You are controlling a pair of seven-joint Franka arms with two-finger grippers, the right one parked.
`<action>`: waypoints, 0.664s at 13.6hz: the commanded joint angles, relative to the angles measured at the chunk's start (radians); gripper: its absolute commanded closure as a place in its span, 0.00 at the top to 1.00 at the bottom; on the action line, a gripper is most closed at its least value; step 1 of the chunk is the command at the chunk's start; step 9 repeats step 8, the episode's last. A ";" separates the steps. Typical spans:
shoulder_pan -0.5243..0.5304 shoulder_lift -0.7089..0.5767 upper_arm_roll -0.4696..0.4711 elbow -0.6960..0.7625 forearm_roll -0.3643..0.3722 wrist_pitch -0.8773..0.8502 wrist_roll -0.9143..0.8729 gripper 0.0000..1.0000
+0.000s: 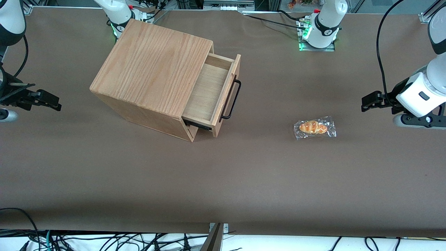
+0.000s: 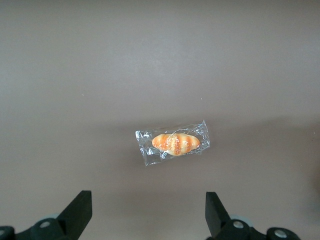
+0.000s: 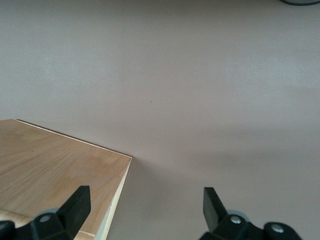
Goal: Open top drawer with left arm
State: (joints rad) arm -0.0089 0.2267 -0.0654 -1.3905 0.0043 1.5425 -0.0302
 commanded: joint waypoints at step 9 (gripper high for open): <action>0.015 -0.015 -0.004 -0.012 -0.009 -0.027 0.024 1.00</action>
